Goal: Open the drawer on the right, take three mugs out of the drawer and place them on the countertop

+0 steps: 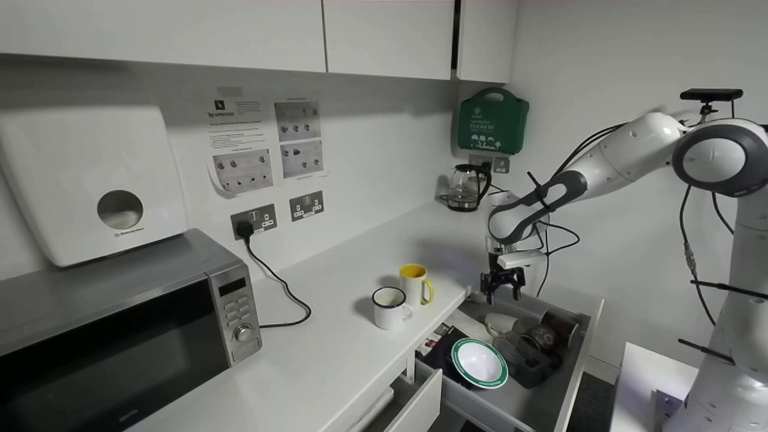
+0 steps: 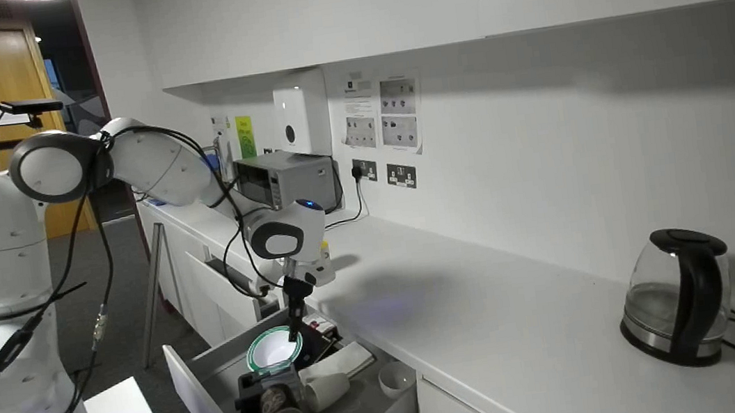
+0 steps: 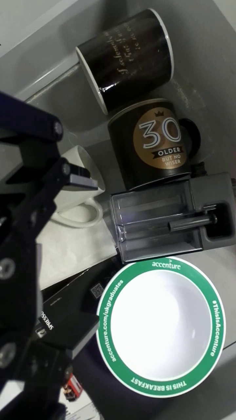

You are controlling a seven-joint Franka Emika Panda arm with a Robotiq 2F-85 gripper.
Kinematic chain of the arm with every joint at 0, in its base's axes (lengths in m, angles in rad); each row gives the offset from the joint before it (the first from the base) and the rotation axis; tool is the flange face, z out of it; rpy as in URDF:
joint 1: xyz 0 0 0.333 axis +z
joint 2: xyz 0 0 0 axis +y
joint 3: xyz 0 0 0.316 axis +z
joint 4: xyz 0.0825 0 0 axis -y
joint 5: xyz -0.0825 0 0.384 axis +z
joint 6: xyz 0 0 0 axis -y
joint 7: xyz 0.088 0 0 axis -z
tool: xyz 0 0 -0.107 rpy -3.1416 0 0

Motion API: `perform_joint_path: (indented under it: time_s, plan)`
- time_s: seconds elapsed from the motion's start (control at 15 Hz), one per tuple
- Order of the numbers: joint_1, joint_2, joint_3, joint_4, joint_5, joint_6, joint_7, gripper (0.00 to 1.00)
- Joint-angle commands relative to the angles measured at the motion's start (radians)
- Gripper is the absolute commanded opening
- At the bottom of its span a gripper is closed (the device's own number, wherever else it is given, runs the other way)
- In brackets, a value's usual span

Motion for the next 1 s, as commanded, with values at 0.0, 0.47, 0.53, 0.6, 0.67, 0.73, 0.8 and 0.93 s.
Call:
perform_joint_path:
  time_s: [0.0,0.47,0.53,0.6,0.67,0.73,0.8,0.93]
  plan:
    - [-0.008,0.083,-0.008,0.071,0.045,-0.039,0.037,1.0]
    - [-0.003,0.159,-0.016,0.086,0.049,-0.031,0.066,1.0]
    - [-0.003,0.164,-0.016,0.083,0.052,-0.028,0.064,1.0]
    - [-0.002,0.166,-0.018,0.079,0.049,-0.03,0.068,1.0]
    - [-0.002,0.169,-0.02,0.077,0.048,-0.029,0.072,1.0]
    - [-0.003,0.172,-0.021,0.072,0.05,-0.027,0.074,1.0]
    - [-0.004,0.172,-0.023,0.066,0.052,-0.027,0.077,1.0]
    - [-0.009,0.177,-0.027,0.052,0.062,-0.022,0.081,1.0]
